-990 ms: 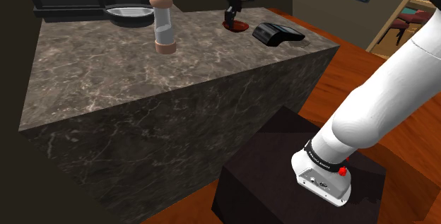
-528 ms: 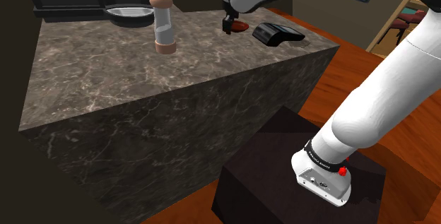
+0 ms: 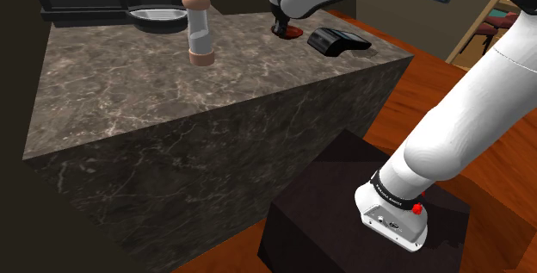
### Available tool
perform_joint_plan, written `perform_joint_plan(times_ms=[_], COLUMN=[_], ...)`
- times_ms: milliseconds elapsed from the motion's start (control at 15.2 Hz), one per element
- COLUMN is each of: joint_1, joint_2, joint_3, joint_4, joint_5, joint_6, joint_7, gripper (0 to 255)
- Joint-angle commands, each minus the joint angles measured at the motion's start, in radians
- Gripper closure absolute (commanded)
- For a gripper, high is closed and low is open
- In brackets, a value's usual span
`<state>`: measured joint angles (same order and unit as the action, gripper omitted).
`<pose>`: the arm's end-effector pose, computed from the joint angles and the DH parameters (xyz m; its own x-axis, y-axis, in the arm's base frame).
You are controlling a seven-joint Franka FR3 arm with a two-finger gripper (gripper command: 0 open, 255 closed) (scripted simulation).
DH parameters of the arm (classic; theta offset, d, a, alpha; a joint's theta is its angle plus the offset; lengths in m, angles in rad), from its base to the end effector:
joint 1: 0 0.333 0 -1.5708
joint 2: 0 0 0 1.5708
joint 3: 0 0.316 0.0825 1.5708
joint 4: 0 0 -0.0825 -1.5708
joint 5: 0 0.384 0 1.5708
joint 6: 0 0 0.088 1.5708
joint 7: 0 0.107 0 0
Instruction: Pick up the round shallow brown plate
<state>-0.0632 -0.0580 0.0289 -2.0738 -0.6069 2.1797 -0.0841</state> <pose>0.5523 -0.0401 0.4773 0.9317 0.3623 0.0268 0.2965 -0.8009 0.5202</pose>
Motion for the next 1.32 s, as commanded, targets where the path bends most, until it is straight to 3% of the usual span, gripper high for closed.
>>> perform_joint_plan(times_ms=[0,1254], joint_1=[0.000,0.009], joint_2=[0.000,-0.038], joint_3=[0.000,0.006], joint_4=[0.000,0.148], joint_5=[0.000,0.060], joint_6=[0.000,-0.164], joint_7=[0.000,-0.104], gripper=[255,255])
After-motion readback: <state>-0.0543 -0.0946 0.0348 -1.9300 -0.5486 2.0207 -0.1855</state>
